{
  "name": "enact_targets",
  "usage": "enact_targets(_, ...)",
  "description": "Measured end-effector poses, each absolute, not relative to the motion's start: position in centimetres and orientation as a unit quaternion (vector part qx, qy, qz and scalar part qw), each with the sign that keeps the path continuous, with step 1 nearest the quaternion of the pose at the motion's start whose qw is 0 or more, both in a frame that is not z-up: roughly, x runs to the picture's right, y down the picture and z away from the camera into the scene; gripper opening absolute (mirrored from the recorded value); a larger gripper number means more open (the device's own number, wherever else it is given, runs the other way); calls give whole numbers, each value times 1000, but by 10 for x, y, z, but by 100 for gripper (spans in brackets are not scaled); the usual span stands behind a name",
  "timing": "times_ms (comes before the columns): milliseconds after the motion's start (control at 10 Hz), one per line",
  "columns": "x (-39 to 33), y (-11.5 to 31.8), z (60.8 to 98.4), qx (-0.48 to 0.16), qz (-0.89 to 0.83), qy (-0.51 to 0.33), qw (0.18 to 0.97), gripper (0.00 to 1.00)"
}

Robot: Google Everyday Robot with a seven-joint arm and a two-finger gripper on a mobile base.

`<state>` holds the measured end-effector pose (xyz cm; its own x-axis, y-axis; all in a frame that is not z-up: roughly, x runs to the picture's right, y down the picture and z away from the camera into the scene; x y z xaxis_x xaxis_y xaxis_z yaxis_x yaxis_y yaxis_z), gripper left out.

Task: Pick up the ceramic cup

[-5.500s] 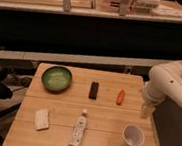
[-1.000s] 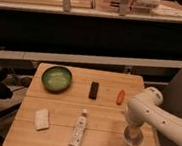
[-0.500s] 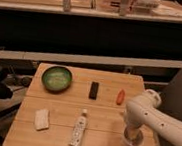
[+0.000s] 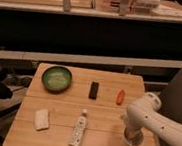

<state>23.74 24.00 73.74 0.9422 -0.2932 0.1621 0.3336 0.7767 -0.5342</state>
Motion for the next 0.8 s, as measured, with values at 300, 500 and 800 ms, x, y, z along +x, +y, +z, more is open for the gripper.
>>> enact_targets(300, 238, 238, 737, -285, -166, -37, 943, 14)
enact_targets(500, 235, 230, 732, -281, -175, -35, 943, 4)
enact_targets(800, 226, 221, 725, -277, -189, -36, 942, 4)
